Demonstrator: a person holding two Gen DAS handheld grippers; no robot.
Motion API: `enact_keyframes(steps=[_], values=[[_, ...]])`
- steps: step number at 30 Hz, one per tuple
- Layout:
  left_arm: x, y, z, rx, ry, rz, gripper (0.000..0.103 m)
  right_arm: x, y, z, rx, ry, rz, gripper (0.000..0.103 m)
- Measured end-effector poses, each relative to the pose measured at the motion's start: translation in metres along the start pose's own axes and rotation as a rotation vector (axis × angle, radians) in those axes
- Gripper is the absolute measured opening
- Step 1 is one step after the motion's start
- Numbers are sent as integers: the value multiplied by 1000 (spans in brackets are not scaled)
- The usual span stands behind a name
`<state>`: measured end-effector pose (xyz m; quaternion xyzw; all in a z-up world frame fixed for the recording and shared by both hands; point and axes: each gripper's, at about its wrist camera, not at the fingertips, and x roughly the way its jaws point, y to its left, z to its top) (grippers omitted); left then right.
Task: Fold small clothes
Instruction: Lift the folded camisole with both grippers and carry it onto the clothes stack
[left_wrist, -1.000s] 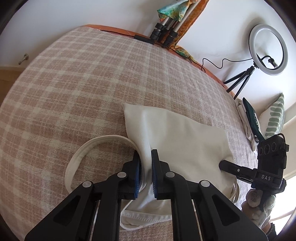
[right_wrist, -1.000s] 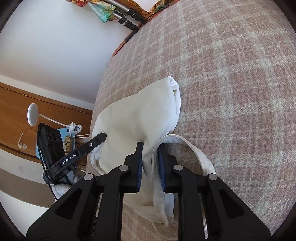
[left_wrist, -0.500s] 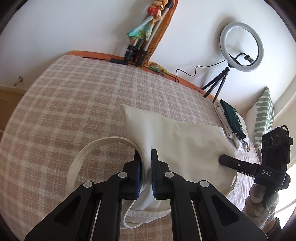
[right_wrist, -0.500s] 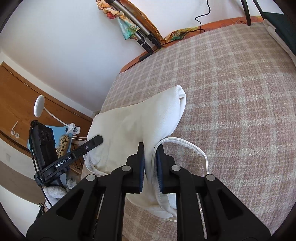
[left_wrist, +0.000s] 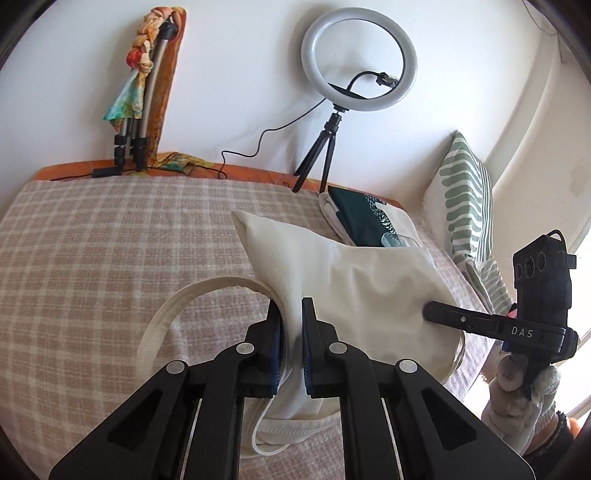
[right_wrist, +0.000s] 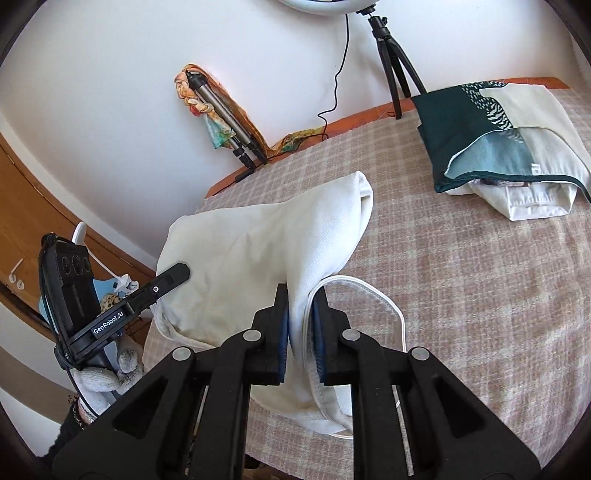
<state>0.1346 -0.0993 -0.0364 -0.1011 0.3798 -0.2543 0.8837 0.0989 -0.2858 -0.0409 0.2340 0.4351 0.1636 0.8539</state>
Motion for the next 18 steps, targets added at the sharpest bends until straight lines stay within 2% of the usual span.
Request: enact_keyframes(steps=[7,18], values=[[36,-61,12,82,11,-51,7,-51,-48,20,-7,-59,-102,13],[109,-145,57,202,-18,-31,7,-105,-114,91,-36,-159,-222,13]])
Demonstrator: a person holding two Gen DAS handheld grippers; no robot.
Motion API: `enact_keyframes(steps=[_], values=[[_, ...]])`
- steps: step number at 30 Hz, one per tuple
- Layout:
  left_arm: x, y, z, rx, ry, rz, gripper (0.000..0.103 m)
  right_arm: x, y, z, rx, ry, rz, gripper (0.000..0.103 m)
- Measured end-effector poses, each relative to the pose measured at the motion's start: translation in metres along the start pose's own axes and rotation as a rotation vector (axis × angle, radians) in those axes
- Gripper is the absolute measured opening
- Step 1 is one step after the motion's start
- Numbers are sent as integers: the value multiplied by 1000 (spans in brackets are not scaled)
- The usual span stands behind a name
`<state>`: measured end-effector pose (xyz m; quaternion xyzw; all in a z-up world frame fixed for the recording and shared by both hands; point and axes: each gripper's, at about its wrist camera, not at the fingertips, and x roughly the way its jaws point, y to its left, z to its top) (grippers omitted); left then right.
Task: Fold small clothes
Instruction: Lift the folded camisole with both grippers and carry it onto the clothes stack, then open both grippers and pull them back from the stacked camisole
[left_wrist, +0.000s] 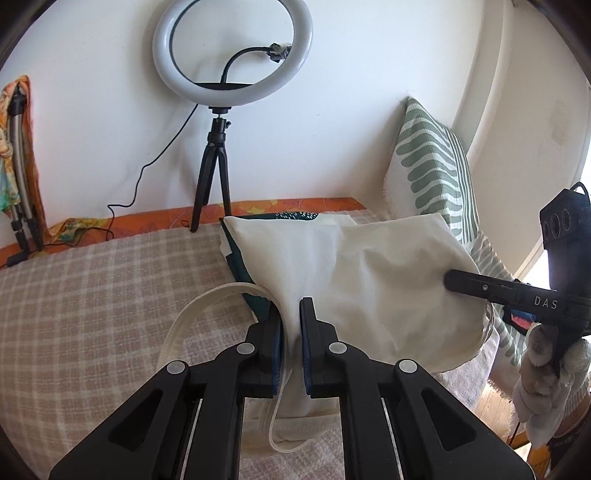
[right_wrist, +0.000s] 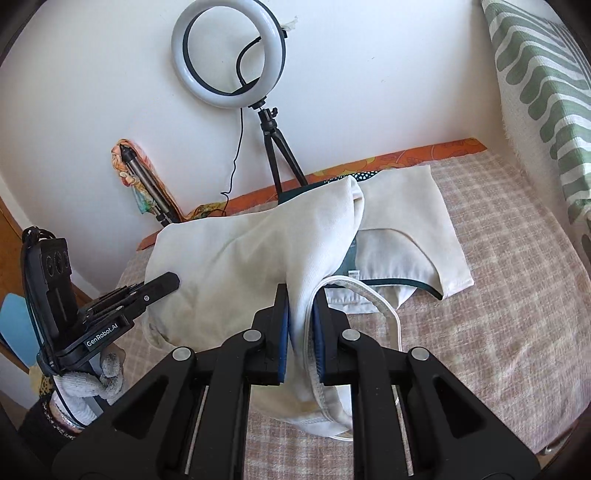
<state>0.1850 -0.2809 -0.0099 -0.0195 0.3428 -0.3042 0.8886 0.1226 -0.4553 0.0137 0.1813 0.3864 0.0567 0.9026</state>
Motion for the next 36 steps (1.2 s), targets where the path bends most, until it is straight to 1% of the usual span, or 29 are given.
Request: enact_keyframes(steps=[4,6,11,16,19,21,23,24,26,28,29,30,31,32,33,34,35,36], values=[[32,-11,17,31,-5,21,7,11,-29,29,2,-26,-35,12],[49,-17,25,53,-11,39,7,21,-40,41,2,-34,-43,9],[93,-21,39,100,-17,84,7,57,-61,66,-8,-40,-91,8],[133,-17,41,78,2,123,7,100,-81,79,-13,-40,-141,8],[146,-15,37,70,6,143,7,126,-90,82,-16,-14,-170,8],[153,-14,33,84,31,145,7,140,-92,80,-42,11,-209,8],[158,-11,30,99,47,167,8,149,-97,77,-43,33,-235,8],[159,-9,29,98,55,173,12,152,-101,75,-28,43,-241,8],[160,-5,24,89,79,178,15,157,-110,70,0,65,-258,8],[161,-2,19,85,112,175,18,157,-112,66,5,76,-305,9],[160,-2,17,86,118,178,20,156,-112,64,8,81,-327,17],[158,-2,15,89,120,184,27,154,-111,63,9,83,-334,23],[155,-2,13,92,121,191,38,150,-109,62,10,82,-332,24],[152,-2,13,90,120,197,47,147,-107,61,11,79,-331,27],[148,-2,13,88,115,199,59,142,-104,61,11,71,-333,34],[143,-2,13,85,108,198,60,137,-102,61,16,60,-335,39],[139,-2,14,85,105,197,60,132,-99,61,20,48,-332,49],[135,-3,15,85,105,197,60,126,-95,61,22,38,-327,51]])
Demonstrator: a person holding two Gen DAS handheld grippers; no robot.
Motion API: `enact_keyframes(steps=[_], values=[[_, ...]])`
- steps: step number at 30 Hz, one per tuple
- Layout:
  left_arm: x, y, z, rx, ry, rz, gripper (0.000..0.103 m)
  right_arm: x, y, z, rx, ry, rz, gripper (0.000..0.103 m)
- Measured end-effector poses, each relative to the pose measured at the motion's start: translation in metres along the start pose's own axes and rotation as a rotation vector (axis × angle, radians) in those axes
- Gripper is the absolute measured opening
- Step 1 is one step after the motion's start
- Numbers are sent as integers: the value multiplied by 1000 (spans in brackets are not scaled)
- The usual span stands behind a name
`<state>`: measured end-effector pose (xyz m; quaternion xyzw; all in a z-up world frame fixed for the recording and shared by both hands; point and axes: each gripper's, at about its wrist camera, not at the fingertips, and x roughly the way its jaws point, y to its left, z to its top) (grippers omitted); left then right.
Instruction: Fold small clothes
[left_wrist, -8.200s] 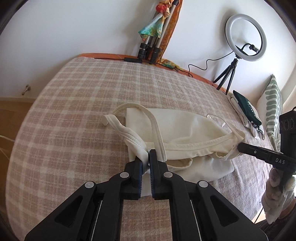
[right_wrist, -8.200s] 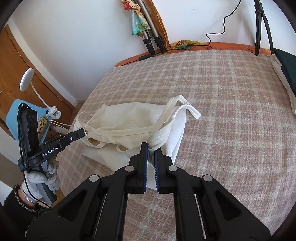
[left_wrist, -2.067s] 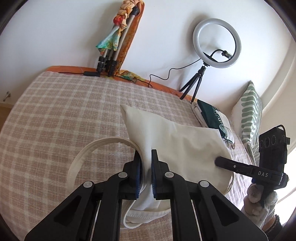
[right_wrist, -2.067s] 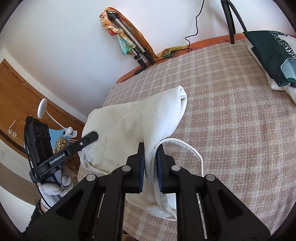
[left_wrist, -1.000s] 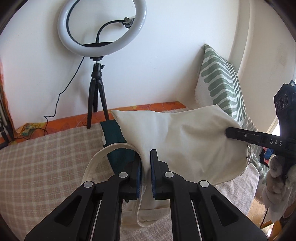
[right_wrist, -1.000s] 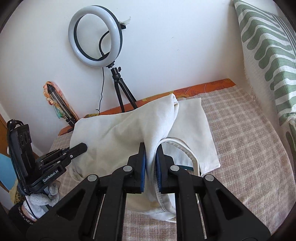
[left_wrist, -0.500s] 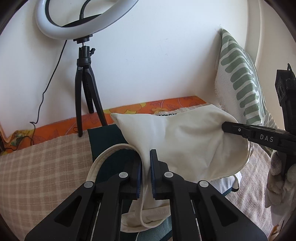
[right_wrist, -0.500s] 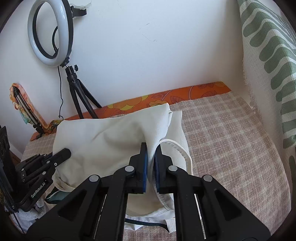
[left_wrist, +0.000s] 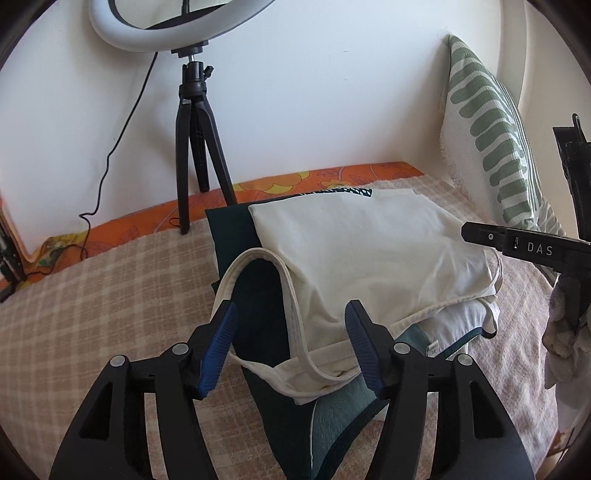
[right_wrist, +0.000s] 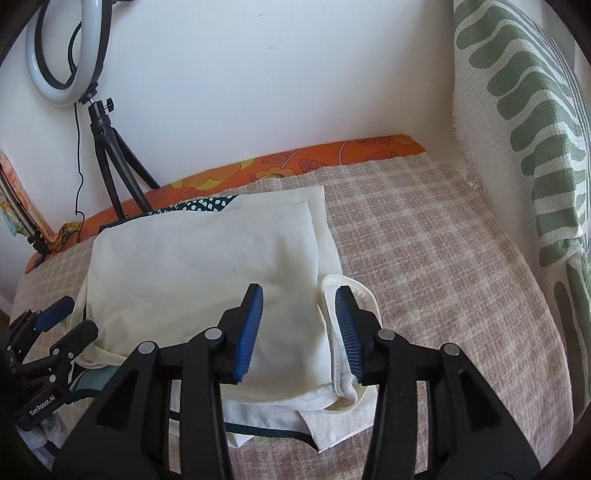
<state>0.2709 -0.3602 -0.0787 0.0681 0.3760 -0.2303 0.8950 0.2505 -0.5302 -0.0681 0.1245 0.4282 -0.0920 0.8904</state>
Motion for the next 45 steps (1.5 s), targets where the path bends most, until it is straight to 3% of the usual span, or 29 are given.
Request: enact_keyframes(steps=[24,27,32,35,40,42,45], values=[[-150,16,-34,-5,-132,-9,65,-164,89,-31,-61,-194,-50,53],[-169,18,-42,0,-160,-6,68,-183,101,-43,-63,-228,-59,61],[-198,25,-60,-21,-194,-26,71,-201,118,-69,-49,-254,-38,63],[-215,26,-72,-10,-226,-23,77,-210,129,-86,-53,-273,-42,72],[-237,26,-90,19,-275,-16,83,-227,143,-107,-42,-309,-51,75],[-243,26,-94,23,-293,-2,85,-234,149,-112,-44,-324,-36,87],[-249,26,-100,25,-320,25,89,-242,153,-119,-20,-363,-31,94]])
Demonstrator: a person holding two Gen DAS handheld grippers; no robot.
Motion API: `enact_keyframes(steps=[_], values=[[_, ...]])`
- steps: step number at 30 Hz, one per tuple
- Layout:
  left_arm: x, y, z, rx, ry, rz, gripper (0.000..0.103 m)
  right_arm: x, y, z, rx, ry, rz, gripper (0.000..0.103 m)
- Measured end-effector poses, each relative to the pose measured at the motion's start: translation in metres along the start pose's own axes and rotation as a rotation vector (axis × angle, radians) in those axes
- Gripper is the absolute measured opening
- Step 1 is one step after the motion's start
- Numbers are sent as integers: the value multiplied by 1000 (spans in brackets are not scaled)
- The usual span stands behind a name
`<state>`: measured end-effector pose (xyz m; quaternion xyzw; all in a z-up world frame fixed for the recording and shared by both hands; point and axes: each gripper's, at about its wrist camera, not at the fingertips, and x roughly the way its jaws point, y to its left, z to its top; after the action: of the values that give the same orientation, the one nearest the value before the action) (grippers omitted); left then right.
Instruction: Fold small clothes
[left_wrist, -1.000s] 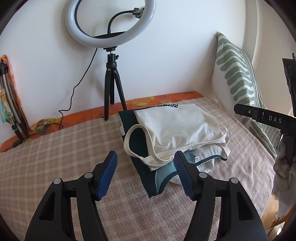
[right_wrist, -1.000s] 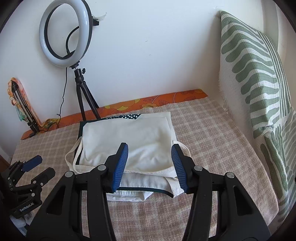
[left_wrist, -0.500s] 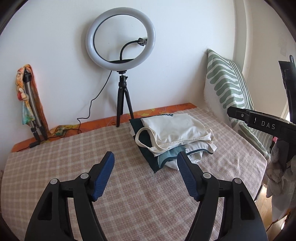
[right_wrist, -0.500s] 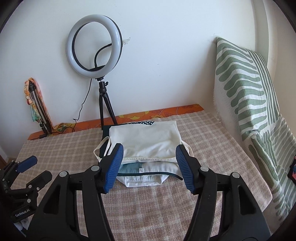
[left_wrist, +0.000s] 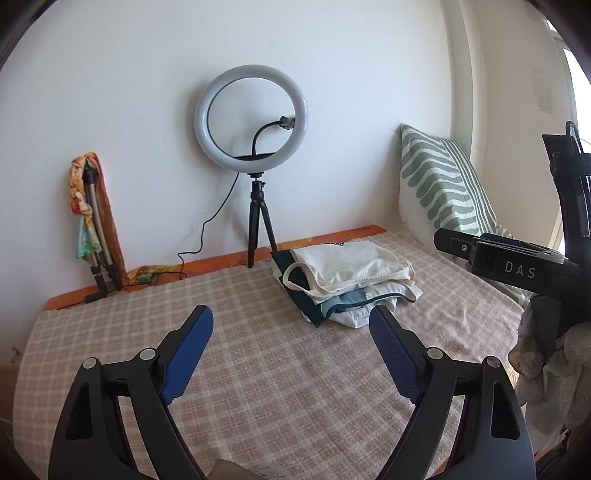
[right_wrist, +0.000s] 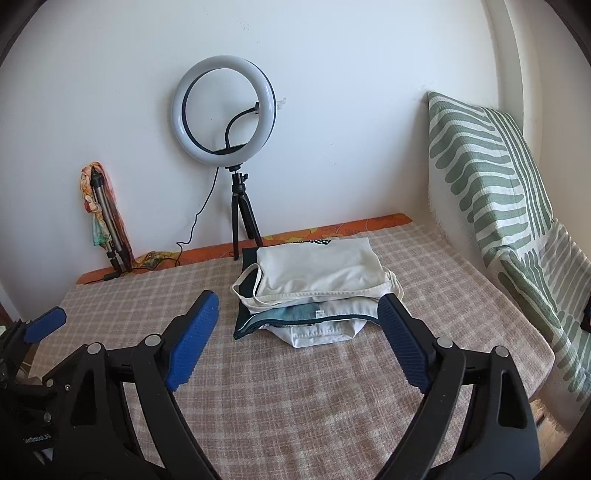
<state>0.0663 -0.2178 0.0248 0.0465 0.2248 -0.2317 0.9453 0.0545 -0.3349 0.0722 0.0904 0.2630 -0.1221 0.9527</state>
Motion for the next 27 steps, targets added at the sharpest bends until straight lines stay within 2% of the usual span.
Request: enact_keyframes(steps=[3,10,14,19,27], values=[[-6,2,-4,-10,-19,16,102,-2,2,-4,17,-17,-4,103],[-10,-2,-6,18,-34,53,102,5,-6,-15,56,-1,-26,103],[-11,-3,-10,0,-37,58,102,11,-8,-19,47,-4,-52,103],[-13,-6,-15,33,-42,91,102,16,-10,-19,48,5,-44,103],[-13,-8,-18,38,-34,104,102,19,-8,-16,48,-9,-38,103]])
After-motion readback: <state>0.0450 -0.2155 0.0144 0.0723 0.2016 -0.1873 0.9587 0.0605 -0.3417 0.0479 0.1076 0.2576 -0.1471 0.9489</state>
